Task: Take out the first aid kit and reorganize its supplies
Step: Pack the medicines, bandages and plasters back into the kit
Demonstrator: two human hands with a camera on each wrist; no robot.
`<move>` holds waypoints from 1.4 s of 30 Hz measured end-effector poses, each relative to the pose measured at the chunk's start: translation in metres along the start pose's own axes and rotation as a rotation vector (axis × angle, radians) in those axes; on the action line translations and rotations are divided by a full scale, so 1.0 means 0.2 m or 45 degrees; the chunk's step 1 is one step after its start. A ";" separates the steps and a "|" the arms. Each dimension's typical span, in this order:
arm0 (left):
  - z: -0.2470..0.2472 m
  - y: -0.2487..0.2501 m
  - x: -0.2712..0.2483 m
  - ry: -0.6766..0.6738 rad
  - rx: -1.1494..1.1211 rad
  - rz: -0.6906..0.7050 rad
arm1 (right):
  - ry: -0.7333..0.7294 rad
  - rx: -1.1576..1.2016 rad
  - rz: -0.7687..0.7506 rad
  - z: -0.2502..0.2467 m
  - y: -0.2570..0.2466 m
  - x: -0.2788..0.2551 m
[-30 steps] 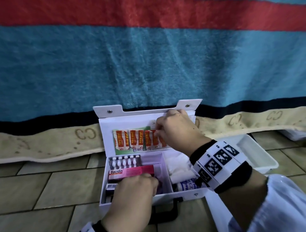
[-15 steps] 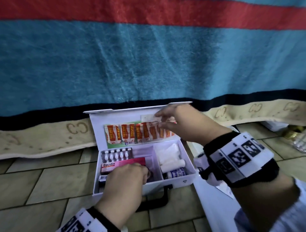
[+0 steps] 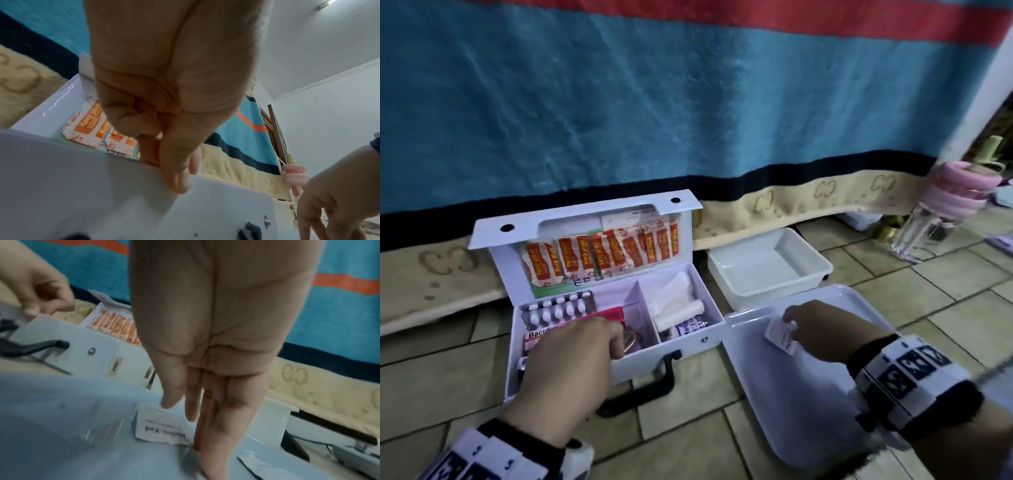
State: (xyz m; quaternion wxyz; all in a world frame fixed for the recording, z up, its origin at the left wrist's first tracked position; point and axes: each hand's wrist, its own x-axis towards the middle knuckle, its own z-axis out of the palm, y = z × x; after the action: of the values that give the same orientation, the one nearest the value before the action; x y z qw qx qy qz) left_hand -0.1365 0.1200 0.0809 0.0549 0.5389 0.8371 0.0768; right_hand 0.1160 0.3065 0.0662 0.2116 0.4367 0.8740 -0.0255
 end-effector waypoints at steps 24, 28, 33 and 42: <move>-0.04 0.05 -0.05 0.041 0.000 -0.044 | 0.033 0.002 0.171 -0.02 -0.12 0.13; -0.04 0.05 -0.05 0.050 -0.013 -0.035 | 0.041 -0.004 0.157 0.00 -0.12 0.13; -0.04 0.05 -0.06 0.022 -0.047 -0.027 | 0.040 -0.020 0.100 0.00 -0.13 0.13; -0.06 0.06 -0.06 0.013 -0.040 0.018 | 0.068 0.721 -0.133 -0.33 -0.14 -0.03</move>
State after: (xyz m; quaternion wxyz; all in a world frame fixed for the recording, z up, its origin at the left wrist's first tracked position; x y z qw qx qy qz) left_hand -0.1231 0.1131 0.0944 0.0586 0.5434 0.8323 0.0931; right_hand 0.0745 0.2996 0.1254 0.0564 0.4335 0.8586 -0.2677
